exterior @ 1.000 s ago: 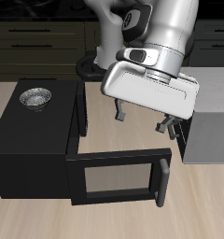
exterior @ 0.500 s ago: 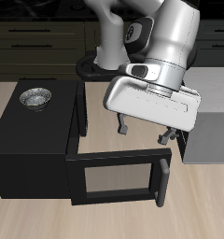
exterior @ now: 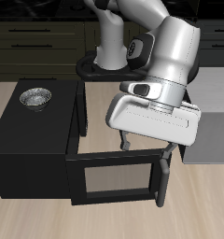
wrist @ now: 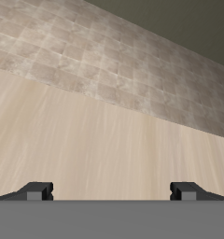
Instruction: Close the top and middle drawer of the white cabinet and close the microwave
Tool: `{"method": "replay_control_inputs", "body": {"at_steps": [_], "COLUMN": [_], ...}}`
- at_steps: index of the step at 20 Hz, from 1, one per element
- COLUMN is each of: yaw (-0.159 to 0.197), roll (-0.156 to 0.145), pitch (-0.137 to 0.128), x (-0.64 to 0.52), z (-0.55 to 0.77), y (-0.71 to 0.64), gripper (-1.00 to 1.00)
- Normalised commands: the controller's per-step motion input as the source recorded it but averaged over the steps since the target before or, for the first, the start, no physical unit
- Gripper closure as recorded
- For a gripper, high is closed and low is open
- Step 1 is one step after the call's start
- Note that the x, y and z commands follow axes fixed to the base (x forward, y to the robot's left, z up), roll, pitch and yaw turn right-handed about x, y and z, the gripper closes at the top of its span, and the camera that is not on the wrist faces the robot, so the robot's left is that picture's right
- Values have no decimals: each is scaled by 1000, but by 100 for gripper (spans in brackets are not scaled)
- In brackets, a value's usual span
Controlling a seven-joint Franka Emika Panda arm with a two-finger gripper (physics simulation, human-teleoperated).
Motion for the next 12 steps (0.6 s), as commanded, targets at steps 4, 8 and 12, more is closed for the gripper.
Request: {"method": "replay_control_inputs", "body": {"at_steps": [4,8,12], "yaw": [-3,10,4], "roll": [-2,8,-5], "pitch": [44,46,33], "x": [111,86,74], "z": [-280,-302,-207], "y": [-20,43,-9], "gripper": [-100,-100,-100]}}
